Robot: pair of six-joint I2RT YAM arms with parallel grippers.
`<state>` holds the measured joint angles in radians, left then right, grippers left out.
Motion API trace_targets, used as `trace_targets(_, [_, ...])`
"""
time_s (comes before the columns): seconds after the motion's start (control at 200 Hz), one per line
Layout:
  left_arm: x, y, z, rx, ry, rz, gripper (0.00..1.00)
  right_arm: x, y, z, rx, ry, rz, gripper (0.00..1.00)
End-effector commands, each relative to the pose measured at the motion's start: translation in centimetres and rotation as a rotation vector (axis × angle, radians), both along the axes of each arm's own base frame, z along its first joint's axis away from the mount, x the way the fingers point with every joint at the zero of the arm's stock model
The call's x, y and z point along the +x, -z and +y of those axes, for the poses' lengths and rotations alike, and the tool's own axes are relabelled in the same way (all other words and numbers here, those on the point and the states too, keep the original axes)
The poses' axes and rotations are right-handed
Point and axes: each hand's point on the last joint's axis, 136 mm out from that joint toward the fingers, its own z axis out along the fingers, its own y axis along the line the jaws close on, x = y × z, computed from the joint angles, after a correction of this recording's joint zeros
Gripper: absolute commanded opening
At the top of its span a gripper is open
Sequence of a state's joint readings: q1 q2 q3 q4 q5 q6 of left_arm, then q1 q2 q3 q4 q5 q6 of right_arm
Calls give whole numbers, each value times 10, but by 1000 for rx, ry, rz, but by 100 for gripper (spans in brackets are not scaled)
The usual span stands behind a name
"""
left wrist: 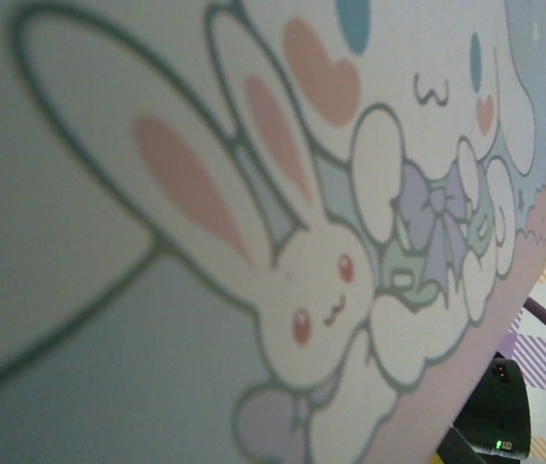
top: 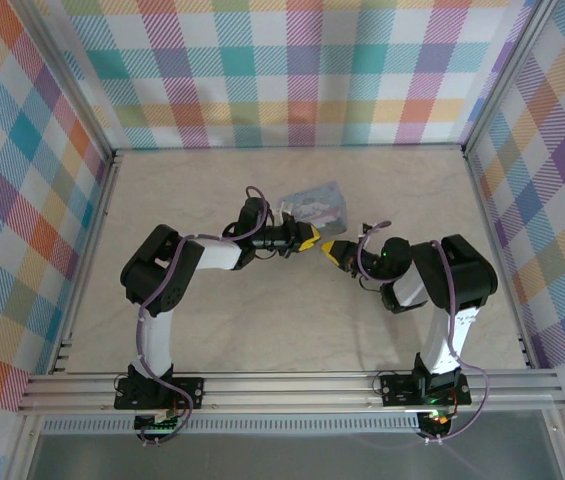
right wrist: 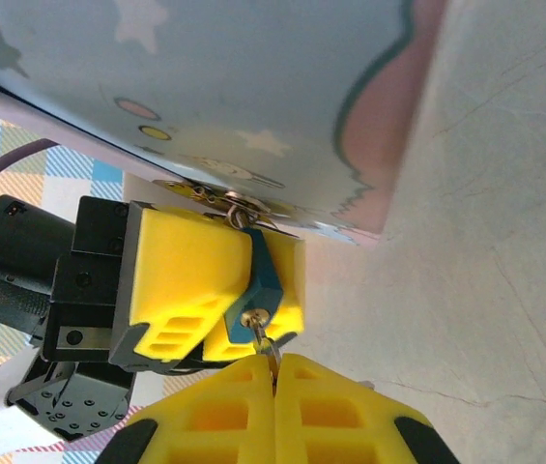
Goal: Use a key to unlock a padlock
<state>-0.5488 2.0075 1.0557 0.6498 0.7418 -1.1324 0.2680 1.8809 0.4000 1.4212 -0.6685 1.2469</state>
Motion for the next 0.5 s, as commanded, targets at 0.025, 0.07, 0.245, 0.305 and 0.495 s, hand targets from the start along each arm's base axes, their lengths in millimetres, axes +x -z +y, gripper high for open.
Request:
trace_targets(0.025, [24, -33, 20, -43, -79, -89, 0, 8, 13, -28, -31, 101, 26, 0])
trace_targets(0.07, [24, -32, 19, -45, -75, -87, 0, 9, 12, -28, -28, 97, 26, 0])
trace_targets(0.245, [25, -32, 20, -45, -79, -87, 0, 6, 9, -26, -27, 77, 13, 0])
trace_targets(0.305, [24, -30, 19, -44, -76, -84, 0, 3, 6, -23, -29, 50, -8, 0])
trace_targets(0.495, [23, -34, 17, -57, -60, -83, 0, -3, -8, -10, -15, -47, -60, 0])
